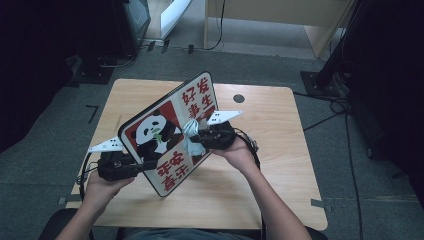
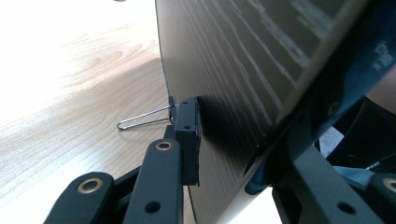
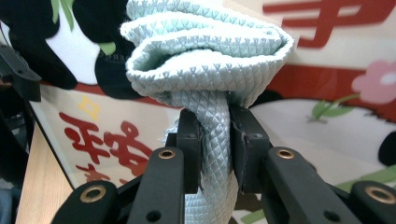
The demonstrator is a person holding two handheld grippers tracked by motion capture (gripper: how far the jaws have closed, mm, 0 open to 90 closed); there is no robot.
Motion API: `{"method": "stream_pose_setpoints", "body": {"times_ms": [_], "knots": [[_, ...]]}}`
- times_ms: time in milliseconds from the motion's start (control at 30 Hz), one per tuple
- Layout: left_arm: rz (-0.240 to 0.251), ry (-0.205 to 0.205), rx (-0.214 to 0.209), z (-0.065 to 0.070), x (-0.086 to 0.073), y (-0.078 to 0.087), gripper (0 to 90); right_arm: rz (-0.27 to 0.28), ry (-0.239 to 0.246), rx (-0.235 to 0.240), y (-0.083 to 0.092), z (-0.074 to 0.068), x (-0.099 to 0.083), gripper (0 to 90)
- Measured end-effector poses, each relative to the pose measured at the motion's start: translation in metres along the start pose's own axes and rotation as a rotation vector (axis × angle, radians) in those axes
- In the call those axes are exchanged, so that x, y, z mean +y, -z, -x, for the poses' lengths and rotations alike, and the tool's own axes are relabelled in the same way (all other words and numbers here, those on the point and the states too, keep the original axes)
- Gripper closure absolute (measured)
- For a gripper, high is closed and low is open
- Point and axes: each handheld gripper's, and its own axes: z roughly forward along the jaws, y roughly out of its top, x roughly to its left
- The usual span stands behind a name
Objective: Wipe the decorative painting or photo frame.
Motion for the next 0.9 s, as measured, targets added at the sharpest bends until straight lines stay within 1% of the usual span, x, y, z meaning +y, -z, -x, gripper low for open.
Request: {"method": "stream_pose_setpoints", "body": {"times_ms": [267,467,567,633,767,900], "knots": [[0.000,-0.001,-0.001,0.000,0.000,0.000,71.1,-0.023,-0.008,-0.001,-0.003,0.001,-0.009,75.6],[0.000,-0.001,0.000,-0.001,0.000,0.000,71.1,-0.040,-0.029,0.013,-0.004,0.003,-0.015,75.8],[0.000,-0.001,-0.001,0.000,0.000,0.000,71.1,-0.044,-0.028,0.016,-0.005,0.004,-0.018,75.9],[0.000,-0.001,-0.001,0.000,0.000,0.000,71.1,-0.052,-0.035,0.025,-0.006,0.005,-0.020,76.0],[0.000,-0.002,0.000,0.000,0.000,0.000,71.1,-0.075,-0.025,0.043,-0.008,0.008,-0.025,76.4],[0.000,-0.001,-0.001,0.000,0.000,0.000,71.1,-0.091,-0.028,0.059,-0.009,0.011,-0.029,76.4]]}}
